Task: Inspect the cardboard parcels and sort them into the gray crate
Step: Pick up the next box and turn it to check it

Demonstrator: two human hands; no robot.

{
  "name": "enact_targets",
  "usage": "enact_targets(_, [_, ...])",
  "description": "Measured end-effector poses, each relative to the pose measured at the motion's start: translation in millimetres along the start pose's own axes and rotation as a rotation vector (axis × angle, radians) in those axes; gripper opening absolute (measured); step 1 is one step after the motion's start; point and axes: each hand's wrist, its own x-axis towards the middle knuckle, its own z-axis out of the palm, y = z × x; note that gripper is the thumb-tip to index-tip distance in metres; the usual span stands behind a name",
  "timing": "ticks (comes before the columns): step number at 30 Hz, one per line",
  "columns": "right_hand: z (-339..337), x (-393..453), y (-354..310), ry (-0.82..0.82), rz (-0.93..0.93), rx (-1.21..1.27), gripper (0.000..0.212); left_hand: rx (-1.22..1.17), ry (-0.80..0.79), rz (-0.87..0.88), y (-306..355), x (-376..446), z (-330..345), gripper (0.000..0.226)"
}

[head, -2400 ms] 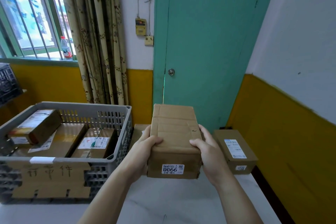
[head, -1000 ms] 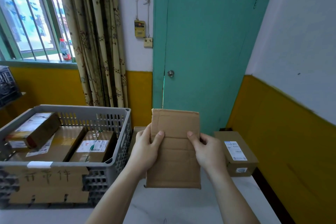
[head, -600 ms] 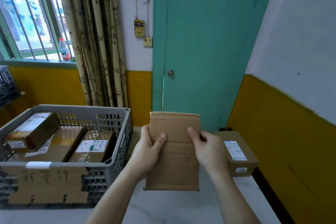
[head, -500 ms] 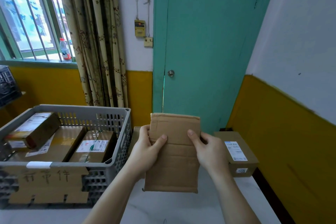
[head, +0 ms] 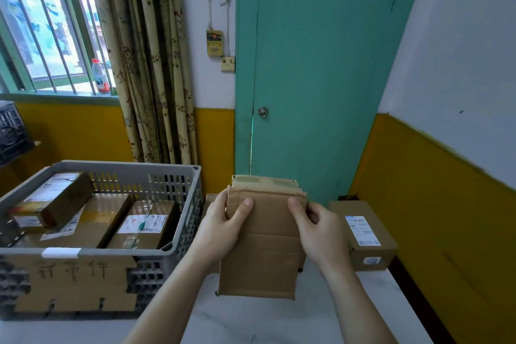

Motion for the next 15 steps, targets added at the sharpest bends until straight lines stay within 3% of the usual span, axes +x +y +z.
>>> enact_targets(4, [2.0,0.6,-7.8,0.034,0.112,0.021,0.054,-0.049,0.033,-0.098,1.5,4.1,0.0,0.059])
enact_targets(10, [7.0,-0.7,-4.9,0.052,0.121,-0.008,0.045,-0.028,0.086,-0.127,0.2,5.1,5.4,0.033])
enact_targets(15, [5.0,-0.6,-5.5,0.046,0.168,0.02,0.038,-0.04,0.083,-0.142,-0.3,6.1,3.1,0.028])
